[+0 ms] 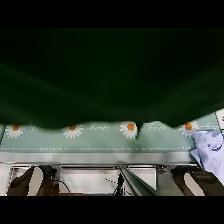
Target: Fold the shirts.
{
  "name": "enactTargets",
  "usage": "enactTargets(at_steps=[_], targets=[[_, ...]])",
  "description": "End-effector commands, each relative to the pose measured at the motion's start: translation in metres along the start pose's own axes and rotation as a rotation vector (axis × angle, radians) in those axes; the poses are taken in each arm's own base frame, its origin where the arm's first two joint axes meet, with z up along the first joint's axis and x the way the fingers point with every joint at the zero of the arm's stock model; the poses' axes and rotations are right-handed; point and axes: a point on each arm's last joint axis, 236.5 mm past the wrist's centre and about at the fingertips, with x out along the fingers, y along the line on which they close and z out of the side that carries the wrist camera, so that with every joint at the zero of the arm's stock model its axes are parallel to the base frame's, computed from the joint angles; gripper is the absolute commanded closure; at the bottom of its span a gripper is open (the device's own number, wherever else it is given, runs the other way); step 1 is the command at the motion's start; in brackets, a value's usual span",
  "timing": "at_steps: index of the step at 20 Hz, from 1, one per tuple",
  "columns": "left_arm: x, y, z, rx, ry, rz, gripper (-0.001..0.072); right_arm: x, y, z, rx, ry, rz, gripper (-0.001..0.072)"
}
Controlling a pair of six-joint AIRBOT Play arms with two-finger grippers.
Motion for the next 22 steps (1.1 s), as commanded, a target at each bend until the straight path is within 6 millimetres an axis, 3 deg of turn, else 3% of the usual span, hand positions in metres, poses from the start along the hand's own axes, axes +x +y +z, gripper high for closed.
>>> enactTargets(at_steps=[1, 5, 8, 12, 14, 17, 20, 22], targets=[[-0.004, -0.004, -0.046, -0.052, 0.192, -0.011, 0.0679, 0.004, -0.012, -0.048, -0.028, 0.213, -0.042, 0.0692], [0.026, 0.017, -0.110, -0.181, 0.410, -0.054, 0.0680, 0.054, -0.030, -0.158, -0.062, 0.646, -0.037, 0.0692], [0.065, 0.045, -0.155, -0.311, 0.484, -0.056, 0.0679, 0.119, -0.044, -0.239, -0.037, 0.861, -0.022, 0.0693], [0.112, 0.078, -0.252, -0.485, 0.663, -0.070, 0.0679, 0.188, -0.025, -0.344, -0.012, 1.062, 0.045, 0.0692], [0.137, 0.086, -0.301, -0.558, 0.734, -0.085, 0.0679, 0.222, -0.011, -0.381, 0.001, 1.065, 0.067, 0.0692], [0.181, 0.098, -0.353, -0.614, 0.760, -0.072, 0.0678, 0.260, 0.004, -0.428, 0.005, 1.062, 0.088, 0.0692], [0.226, 0.111, -0.389, -0.627, 0.750, -0.042, 0.0678, 0.274, 0.003, -0.473, 0.031, 1.113, 0.077, 0.0691], [0.249, 0.108, -0.416, -0.610, 0.773, -0.052, 0.0678, 0.274, 0.000, -0.503, 0.055, 1.174, 0.059, 0.0690]])
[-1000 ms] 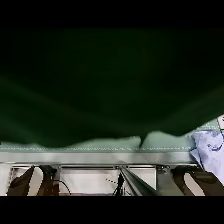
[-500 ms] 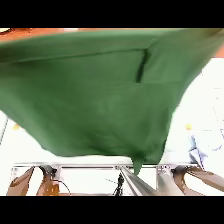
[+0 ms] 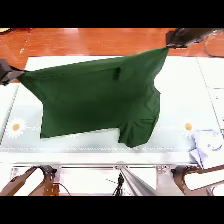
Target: Fold the shirts.
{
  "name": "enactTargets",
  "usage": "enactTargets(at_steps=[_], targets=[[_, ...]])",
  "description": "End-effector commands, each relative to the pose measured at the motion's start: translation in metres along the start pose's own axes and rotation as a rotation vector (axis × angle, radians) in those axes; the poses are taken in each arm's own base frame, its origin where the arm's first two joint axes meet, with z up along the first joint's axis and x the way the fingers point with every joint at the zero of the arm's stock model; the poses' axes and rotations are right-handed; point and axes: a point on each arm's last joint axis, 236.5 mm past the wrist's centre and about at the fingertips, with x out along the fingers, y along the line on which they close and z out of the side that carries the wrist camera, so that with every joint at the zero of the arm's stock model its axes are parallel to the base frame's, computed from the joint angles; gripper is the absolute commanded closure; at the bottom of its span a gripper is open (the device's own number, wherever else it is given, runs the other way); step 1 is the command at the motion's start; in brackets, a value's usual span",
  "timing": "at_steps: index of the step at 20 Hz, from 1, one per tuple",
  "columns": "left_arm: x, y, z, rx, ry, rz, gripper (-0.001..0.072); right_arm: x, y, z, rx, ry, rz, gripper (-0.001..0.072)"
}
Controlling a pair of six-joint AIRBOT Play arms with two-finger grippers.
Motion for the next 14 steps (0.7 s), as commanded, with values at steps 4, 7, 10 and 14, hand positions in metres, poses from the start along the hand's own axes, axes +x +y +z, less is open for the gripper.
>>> enactTargets(at_steps=[4, 7, 10, 14], targets=[[0.106, 0.029, -0.032, -0.004, 0.150, 0.009, 0.0678, 0.081, 0.000, -0.048, 0.046, 0.211, 0.021, 0.0690], [0.132, 0.032, -0.059, -0.022, 0.250, -0.002, 0.0606, 0.099, -0.002, -0.069, 0.051, 0.292, 0.022, 0.0636], [0.130, 0.041, -0.069, -0.008, 0.304, 0.018, 0.0290, 0.093, -0.011, -0.071, -0.040, 0.306, 0.004, 0.0353], [0.077, 0.089, -0.098, 0.044, 0.517, 0.149, 0.0290, 0.040, -0.070, -0.104, -0.051, 0.467, -0.133, 0.0254]])
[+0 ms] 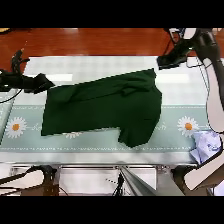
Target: Fold the shirts.
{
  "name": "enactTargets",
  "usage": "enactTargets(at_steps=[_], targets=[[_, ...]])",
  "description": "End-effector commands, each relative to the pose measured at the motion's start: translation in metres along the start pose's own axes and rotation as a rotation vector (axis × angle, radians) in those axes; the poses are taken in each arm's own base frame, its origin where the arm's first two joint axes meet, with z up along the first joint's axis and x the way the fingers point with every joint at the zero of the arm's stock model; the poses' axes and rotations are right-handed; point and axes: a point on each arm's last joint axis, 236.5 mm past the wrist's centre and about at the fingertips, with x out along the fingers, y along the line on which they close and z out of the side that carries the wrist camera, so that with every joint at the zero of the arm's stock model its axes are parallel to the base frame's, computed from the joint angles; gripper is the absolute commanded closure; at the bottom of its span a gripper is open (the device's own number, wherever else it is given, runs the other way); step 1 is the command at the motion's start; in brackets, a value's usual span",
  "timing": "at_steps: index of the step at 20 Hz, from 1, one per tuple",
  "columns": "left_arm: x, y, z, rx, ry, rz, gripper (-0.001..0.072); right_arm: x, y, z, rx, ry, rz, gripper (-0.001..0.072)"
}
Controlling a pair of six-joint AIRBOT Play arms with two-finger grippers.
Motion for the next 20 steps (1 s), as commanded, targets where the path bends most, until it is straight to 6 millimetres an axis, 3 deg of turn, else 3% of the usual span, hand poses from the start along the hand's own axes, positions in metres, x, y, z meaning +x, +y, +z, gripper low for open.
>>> enactTargets(at_steps=[1, 4, 5, 6, 9, 10, 13, 17, 20], targets=[[-0.026, 0.034, -0.054, -0.020, 0.216, 0.065, 0.0290, -0.025, -0.036, -0.057, 0.034, 0.199, -0.025, 0.0223], [-0.037, 0.047, -0.099, -0.099, 0.233, 0.048, 0.0290, -0.028, -0.049, -0.088, 0.114, 0.253, 0.089, 0.0225], [-0.040, 0.055, -0.119, -0.125, 0.240, 0.050, 0.0240, -0.025, -0.053, -0.092, 0.137, 0.231, 0.124, 0.0226], [-0.042, 0.063, -0.135, -0.176, 0.242, 0.052, 0.0164, -0.021, -0.058, -0.094, 0.163, 0.201, 0.158, 0.0226], [-0.045, 0.092, -0.177, -0.360, 0.239, 0.054, 0.0148, -0.011, -0.072, -0.086, 0.213, 0.069, 0.235, 0.0226], [-0.045, 0.101, -0.185, -0.399, 0.237, 0.049, 0.0054, -0.011, -0.075, -0.079, 0.229, 0.027, 0.262, 0.0226], [-0.041, 0.112, -0.196, -0.399, 0.251, 0.027, 0.0038, -0.020, -0.071, -0.053, 0.258, -0.101, 0.356, 0.0226], [-0.027, 0.120, -0.192, -0.399, 0.249, 0.031, 0.0040, -0.021, -0.067, -0.050, 0.249, -0.109, 0.365, 0.0241], [-0.006, 0.105, -0.189, -0.385, 0.277, -0.056, 0.0042, -0.024, -0.059, -0.052, 0.249, -0.096, 0.402, 0.0241]])
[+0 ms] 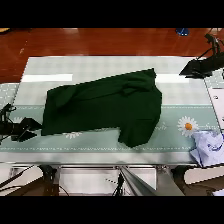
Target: Fold the shirts.
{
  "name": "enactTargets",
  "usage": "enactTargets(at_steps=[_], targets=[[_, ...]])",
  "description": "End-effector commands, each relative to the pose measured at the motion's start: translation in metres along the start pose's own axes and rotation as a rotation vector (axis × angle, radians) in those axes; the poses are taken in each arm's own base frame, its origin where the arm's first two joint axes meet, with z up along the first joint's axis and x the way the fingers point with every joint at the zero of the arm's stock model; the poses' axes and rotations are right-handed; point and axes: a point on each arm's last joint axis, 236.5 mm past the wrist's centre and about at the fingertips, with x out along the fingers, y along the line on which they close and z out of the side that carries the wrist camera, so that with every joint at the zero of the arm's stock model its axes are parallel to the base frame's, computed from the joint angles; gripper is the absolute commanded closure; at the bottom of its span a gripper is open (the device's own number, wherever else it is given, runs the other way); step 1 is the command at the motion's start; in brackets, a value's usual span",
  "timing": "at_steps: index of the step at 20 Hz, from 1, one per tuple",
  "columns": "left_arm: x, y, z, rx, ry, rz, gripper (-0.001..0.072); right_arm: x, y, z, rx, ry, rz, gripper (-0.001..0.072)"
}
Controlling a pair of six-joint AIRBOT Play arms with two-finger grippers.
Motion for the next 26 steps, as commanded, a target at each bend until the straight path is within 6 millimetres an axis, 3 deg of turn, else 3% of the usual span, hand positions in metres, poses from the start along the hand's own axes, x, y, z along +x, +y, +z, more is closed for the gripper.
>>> enactTargets(at_steps=[1, 5, 6, 8, 9, 12, 15, 17, 19, 21, 26], targets=[[0.023, -0.018, 0.005, 0.027, 0.033, -0.086, 0.0043, -0.001, 0.011, -0.003, 0.002, 0.008, 0.052, 0.0240], [0.053, -0.035, 0.012, 0.032, 0.064, -0.117, 0.0051, -0.013, 0.021, -0.012, 0.000, 0.035, 0.063, 0.0241], [0.059, -0.038, 0.009, 0.042, 0.089, -0.117, 0.0105, -0.021, 0.024, -0.011, -0.007, 0.017, 0.057, 0.0241], [0.069, -0.043, 0.000, 0.052, 0.139, -0.119, 0.0602, -0.037, 0.026, -0.010, -0.024, -0.011, 0.022, 0.0241], [0.071, -0.045, -0.003, 0.058, 0.153, -0.121, 0.0653, -0.042, 0.022, -0.014, -0.028, -0.007, -0.010, 0.0241], [0.068, -0.050, -0.009, 0.068, 0.181, -0.137, 0.0678, -0.043, -0.008, -0.039, 0.038, 0.070, -0.091, 0.0241], [0.064, -0.054, -0.016, 0.103, 0.206, -0.156, 0.0678, -0.013, -0.015, -0.102, 0.156, 0.222, -0.046, 0.0241], [0.063, -0.056, -0.017, 0.118, 0.206, -0.160, 0.0678, 0.014, -0.005, -0.145, 0.181, 0.292, -0.023, 0.0240], [0.060, -0.057, -0.016, 0.125, 0.198, -0.159, 0.0678, 0.040, 0.001, -0.175, 0.184, 0.305, -0.024, 0.0237], [0.057, -0.060, -0.018, 0.146, 0.199, -0.166, 0.0678, 0.062, 0.019, -0.192, 0.196, 0.296, 0.050, 0.0140], [0.053, -0.062, -0.018, 0.162, 0.189, -0.166, 0.0678, 0.102, 0.045, -0.214, 0.228, 0.286, 0.108, 0.0141]])
